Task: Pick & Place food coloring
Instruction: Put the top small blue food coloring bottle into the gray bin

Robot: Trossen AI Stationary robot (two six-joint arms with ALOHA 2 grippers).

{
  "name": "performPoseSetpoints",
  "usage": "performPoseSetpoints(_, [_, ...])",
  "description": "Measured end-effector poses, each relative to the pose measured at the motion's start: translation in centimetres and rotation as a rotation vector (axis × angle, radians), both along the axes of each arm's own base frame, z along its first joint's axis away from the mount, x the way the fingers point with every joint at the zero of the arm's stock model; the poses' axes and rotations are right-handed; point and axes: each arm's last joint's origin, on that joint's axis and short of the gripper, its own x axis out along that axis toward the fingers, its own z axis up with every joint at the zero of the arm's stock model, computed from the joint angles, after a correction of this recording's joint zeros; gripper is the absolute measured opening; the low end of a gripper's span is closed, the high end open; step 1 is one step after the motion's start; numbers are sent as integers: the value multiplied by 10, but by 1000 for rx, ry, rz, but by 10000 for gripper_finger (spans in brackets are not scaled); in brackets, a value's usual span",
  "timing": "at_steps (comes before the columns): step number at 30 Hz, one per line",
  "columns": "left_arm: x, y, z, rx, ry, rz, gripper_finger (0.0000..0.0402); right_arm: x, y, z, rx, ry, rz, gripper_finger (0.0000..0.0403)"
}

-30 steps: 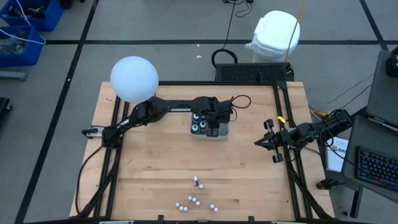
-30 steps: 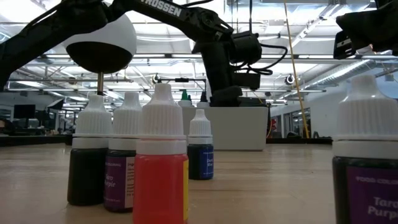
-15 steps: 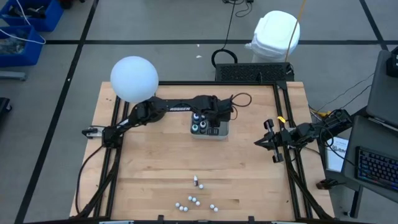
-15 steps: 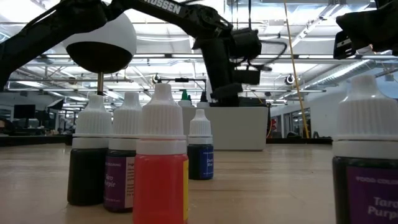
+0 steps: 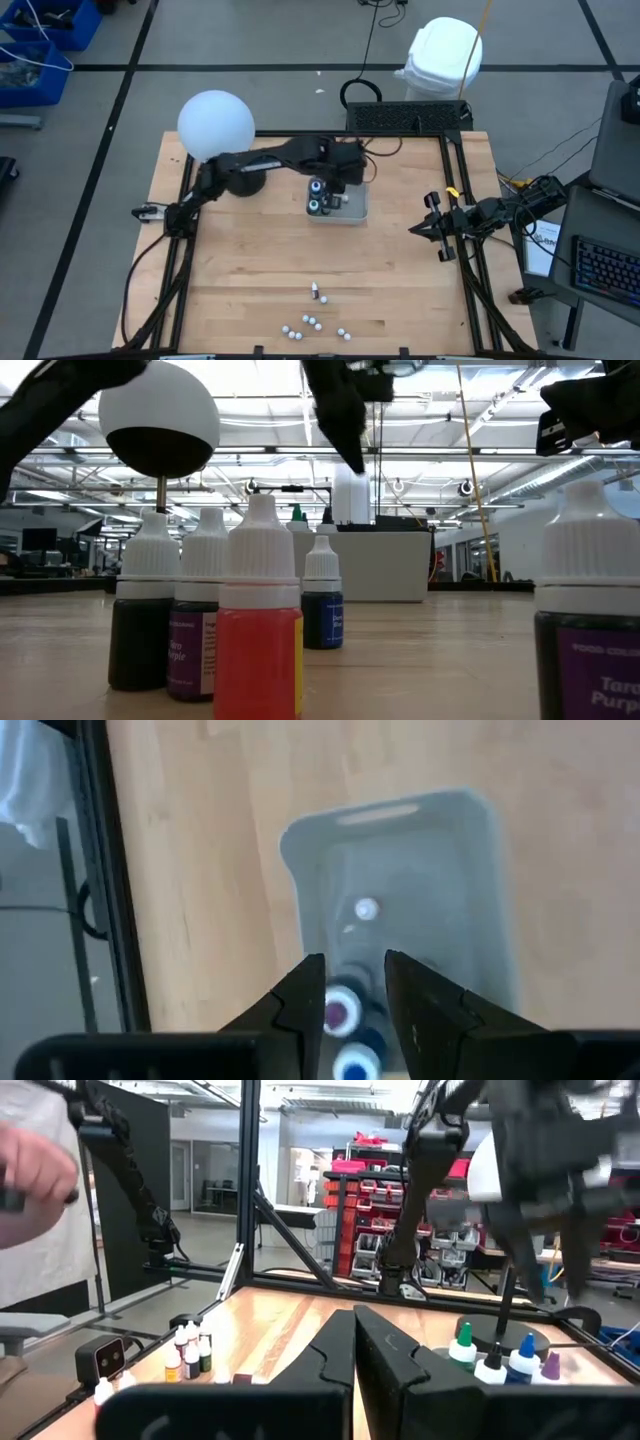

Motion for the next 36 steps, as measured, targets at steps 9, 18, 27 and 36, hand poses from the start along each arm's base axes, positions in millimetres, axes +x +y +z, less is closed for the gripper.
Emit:
performPoseSetpoints(9, [-65, -16, 86, -26, -140, 15, 89, 0, 0, 0, -2, 4, 0, 0])
performPoseSetpoints(18, [-125, -42, 130, -110, -205, -44, 9, 1, 1, -3, -6, 31, 0, 0])
performPoseSetpoints(27, [-194, -75, 125, -100, -293, -2, 4, 3, 1, -4, 10, 51, 1, 0])
performPoseSetpoints(36, [-262, -86, 77, -195, -545, -23, 4, 3, 1, -3, 12, 45, 0, 0])
